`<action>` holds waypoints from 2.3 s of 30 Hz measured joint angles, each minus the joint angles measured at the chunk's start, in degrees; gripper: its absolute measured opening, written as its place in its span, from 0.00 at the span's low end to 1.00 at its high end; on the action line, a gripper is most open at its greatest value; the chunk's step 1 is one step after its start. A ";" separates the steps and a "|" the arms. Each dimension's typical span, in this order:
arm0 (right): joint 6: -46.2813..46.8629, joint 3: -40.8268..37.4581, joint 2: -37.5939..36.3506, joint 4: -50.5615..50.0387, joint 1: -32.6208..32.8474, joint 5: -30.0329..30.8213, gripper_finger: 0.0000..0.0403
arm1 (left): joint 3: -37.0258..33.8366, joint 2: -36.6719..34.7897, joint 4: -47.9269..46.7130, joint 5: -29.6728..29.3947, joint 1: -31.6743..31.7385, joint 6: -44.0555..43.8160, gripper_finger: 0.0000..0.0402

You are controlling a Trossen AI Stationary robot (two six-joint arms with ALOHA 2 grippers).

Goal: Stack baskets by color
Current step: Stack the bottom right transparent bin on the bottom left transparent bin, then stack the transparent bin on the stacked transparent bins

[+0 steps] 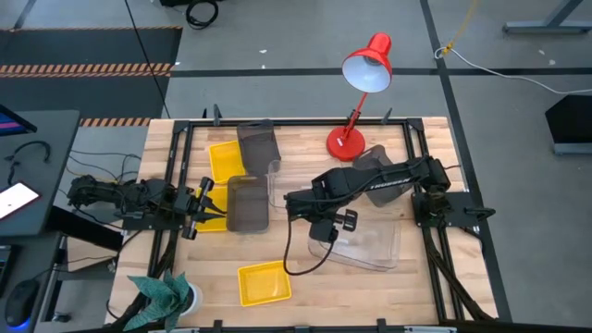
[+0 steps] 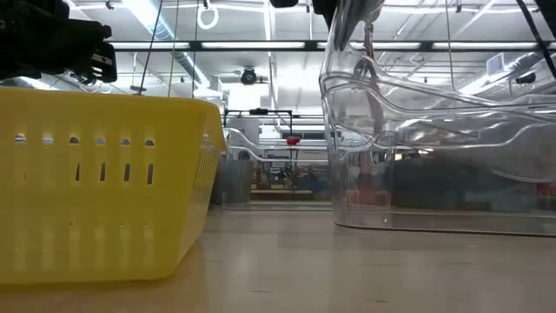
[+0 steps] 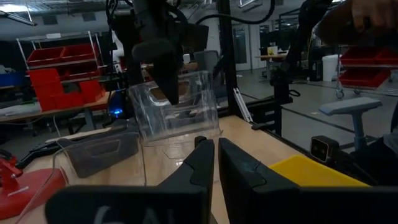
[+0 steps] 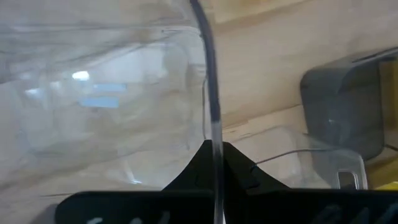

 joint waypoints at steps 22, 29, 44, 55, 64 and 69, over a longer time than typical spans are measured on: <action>-0.27 -4.87 0.20 0.35 1.00 -1.01 0.02 | 0.00 0.00 0.04 0.00 0.00 0.00 0.08; 6.21 -7.88 0.20 5.64 1.01 -1.08 0.05 | 0.00 0.00 0.07 0.00 0.00 0.00 0.09; 13.77 -14.13 0.17 15.82 2.57 -3.64 0.36 | 0.00 0.00 0.09 0.01 0.00 0.00 0.09; 15.55 -7.40 -1.81 9.20 1.31 -1.83 0.42 | 0.00 -0.02 0.09 0.02 0.00 0.00 0.06; 13.69 -9.49 -2.19 1.42 -2.34 3.78 0.35 | 0.00 -0.02 0.09 0.02 0.00 -0.02 0.09; 11.52 -13.67 -3.74 0.94 -3.68 6.70 0.29 | 0.00 0.00 0.07 0.02 0.00 0.00 0.08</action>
